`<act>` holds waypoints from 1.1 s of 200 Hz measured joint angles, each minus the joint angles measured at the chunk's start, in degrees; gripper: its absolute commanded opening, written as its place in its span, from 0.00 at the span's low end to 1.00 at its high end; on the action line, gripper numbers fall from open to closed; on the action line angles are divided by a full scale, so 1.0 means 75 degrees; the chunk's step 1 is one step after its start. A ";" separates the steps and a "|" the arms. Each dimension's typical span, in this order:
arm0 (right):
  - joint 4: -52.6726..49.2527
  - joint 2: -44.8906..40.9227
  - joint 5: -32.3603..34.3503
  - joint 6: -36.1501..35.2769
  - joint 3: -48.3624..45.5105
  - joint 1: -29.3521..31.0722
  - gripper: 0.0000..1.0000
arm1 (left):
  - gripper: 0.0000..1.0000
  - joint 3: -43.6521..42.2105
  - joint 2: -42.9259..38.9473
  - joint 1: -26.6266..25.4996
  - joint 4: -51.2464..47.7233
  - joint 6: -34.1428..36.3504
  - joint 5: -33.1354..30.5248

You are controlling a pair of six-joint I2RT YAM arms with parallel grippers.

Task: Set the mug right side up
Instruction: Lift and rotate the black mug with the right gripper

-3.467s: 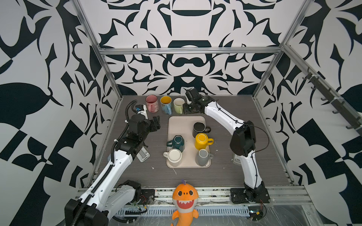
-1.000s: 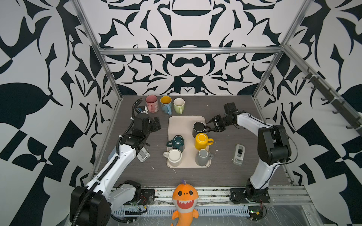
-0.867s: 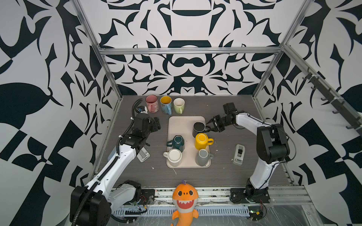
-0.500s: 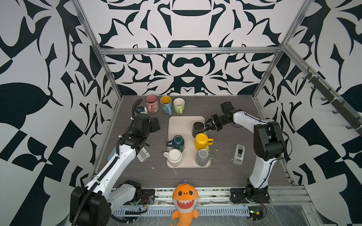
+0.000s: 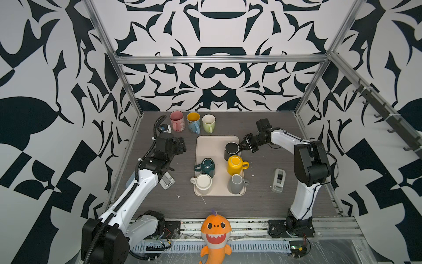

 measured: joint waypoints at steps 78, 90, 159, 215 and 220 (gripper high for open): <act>0.0221 0.0064 0.0041 0.0023 0.0099 0.0015 0.00 | 0.78 0.0000 -0.0102 0.0029 -0.0041 0.0032 -0.0073; 0.0265 0.0076 0.0105 0.0041 0.0152 0.0015 0.00 | 0.78 0.0000 -0.0108 0.0029 -0.0041 0.0035 -0.0082; 0.0737 -0.0052 0.0539 -0.0321 0.0184 0.0047 0.00 | 0.78 0.0000 -0.0149 0.0029 -0.0044 0.0052 -0.0079; 0.1585 -0.0836 0.0909 -0.1081 -0.0230 0.0498 0.00 | 0.77 0.0058 -0.0149 0.0029 -0.0061 0.0052 0.0067; 0.1612 -0.0912 0.0965 -0.1177 -0.0242 0.0565 0.00 | 0.78 0.0087 -0.0149 0.0029 -0.0070 0.0055 0.0073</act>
